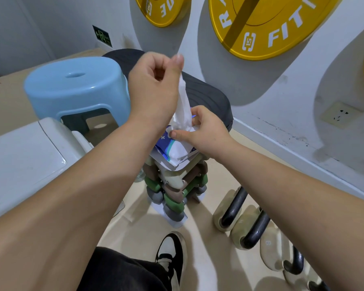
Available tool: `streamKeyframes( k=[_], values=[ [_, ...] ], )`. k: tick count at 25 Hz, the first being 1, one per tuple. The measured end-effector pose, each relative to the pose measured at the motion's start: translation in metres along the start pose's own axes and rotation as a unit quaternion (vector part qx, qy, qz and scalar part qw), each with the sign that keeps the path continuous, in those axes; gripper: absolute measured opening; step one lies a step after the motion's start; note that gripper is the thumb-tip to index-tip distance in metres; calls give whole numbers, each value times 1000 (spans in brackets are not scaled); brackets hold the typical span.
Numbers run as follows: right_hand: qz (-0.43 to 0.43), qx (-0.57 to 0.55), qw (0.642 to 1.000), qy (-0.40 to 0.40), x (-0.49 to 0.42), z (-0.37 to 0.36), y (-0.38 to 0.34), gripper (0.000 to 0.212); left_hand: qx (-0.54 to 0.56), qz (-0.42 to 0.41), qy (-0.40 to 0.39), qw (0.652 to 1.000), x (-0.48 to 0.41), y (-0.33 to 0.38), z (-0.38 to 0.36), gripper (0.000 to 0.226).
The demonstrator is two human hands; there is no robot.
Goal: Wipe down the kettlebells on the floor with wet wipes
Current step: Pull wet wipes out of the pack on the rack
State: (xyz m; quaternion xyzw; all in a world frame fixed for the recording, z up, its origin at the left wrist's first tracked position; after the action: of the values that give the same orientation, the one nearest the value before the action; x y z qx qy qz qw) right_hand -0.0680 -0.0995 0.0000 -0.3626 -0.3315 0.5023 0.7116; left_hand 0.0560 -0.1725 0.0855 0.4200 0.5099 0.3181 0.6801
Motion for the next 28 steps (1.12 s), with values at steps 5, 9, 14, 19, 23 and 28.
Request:
streamKeyframes(
  k=[5,9,14,19,23,28],
  values=[
    [63,-45,997,8,10,9,-7,38,-81,31,-70,994,4,-7,-6,21],
    [58,-32,997,47,11,27,-9,21,-66,120,-43,990,6,-17,-5,25],
    [-12,-157,987,27,5,34,-7,22,-71,251,-221,940,25,-35,-24,56],
    [-37,-228,971,66,0,35,5,21,-40,234,-218,947,20,-46,-23,34],
    [-42,-247,963,98,0,43,3,24,-112,111,-170,973,12,-35,-20,28],
    [-35,-239,965,102,7,44,-3,9,-47,119,-117,985,15,-27,-22,16]
  ],
)
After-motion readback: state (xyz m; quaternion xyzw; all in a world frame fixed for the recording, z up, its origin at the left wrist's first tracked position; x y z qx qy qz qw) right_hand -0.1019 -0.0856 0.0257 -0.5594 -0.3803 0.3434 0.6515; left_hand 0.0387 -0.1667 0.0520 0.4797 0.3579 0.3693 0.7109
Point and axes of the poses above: each hand's wrist, its own x-axis away from the middle knuckle, its own z-axis out of the back of the hand, y = z × x, the point moved 5 cm from there along -x, towards the middle knuckle, and after that the axes turned 9 degrees about -y, right-handed, at the moved point
